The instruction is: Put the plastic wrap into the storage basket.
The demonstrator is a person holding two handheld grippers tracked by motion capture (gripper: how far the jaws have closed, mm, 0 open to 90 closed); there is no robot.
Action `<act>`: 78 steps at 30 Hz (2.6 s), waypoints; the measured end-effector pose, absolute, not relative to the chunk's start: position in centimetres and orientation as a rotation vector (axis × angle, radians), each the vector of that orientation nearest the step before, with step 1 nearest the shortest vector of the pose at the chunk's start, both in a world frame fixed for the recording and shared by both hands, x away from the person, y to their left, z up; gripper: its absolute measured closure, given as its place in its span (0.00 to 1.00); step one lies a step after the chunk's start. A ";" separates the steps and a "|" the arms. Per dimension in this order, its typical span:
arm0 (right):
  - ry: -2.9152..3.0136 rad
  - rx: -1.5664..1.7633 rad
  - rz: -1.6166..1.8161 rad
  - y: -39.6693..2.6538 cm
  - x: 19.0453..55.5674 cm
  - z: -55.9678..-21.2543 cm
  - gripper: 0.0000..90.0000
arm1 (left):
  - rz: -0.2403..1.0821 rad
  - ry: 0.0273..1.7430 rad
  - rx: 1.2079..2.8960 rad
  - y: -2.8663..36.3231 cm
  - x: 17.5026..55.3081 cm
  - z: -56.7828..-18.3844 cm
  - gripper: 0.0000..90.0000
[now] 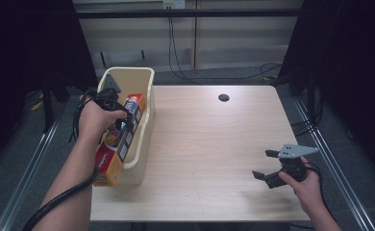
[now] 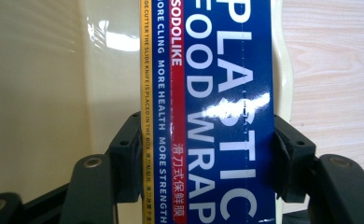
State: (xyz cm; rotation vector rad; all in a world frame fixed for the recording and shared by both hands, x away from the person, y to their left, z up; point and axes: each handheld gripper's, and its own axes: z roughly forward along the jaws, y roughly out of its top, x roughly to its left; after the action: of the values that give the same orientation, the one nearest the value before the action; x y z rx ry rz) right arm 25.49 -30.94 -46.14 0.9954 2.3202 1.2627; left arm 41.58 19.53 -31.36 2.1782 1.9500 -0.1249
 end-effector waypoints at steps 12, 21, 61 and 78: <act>2.327 0.993 1.250 -30.8 25.6 -46.3 0.03 | -0.167 1.952 2.170 19.7 42.0 -32.6 0.44; 2.331 0.992 1.245 -30.8 25.6 -46.4 0.03 | -0.185 1.961 2.163 19.9 42.2 -33.6 0.44; 2.335 0.992 1.244 -30.6 25.5 -46.4 0.03 | -0.168 1.915 2.057 19.7 42.0 -30.8 0.31; 2.324 0.990 1.252 -30.8 25.4 -46.1 0.03 | -0.131 1.738 2.096 15.4 41.2 -28.3 0.18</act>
State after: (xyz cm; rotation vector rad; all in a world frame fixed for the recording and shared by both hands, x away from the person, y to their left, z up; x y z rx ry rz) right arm 25.44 -30.82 -46.12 0.9901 2.3238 1.2519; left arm 41.18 15.44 -28.33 2.0957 1.7381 -0.1308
